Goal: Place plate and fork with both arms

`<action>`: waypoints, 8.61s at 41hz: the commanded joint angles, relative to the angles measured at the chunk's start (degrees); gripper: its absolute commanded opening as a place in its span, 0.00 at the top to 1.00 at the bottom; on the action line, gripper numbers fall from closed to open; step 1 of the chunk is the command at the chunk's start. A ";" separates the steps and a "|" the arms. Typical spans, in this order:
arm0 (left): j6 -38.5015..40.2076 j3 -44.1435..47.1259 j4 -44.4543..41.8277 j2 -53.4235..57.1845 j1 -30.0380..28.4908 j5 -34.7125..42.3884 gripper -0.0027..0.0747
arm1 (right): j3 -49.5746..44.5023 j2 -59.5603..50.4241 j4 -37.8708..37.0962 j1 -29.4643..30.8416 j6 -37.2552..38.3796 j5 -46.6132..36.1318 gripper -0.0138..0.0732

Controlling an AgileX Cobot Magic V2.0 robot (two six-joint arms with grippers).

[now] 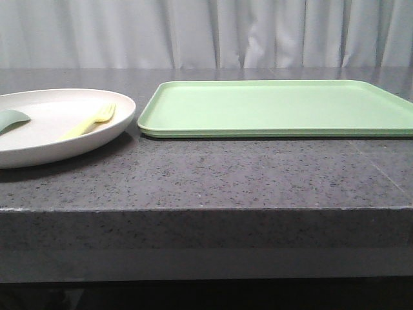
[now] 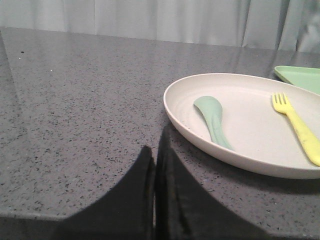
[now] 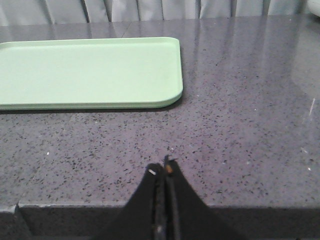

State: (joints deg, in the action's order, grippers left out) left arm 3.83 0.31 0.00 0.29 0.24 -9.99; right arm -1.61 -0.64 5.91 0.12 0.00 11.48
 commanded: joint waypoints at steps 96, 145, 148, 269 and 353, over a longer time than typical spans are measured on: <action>0.63 -32.53 -7.73 -29.11 -0.07 -5.57 0.99 | 35.67 26.10 0.65 0.11 0.00 8.18 0.98; 0.63 -58.73 -0.50 -58.52 -0.07 -34.41 0.15 | 35.88 28.97 0.65 0.05 0.00 6.75 0.16; 0.63 -63.43 -1.21 -64.17 -0.07 -40.12 0.17 | 35.88 28.97 0.65 0.05 0.00 6.80 0.16; -13.44 -82.53 34.26 -89.28 -11.81 -50.22 0.99 | 35.88 28.97 0.60 0.05 0.00 8.57 0.16; 3.13 -125.60 31.25 -125.46 24.24 -46.40 0.47 | 35.81 28.97 0.60 0.05 0.00 8.83 0.16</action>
State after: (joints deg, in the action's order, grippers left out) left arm 7.85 -123.19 28.89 -129.50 23.91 -58.24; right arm 32.30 27.71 6.40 0.12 0.00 24.54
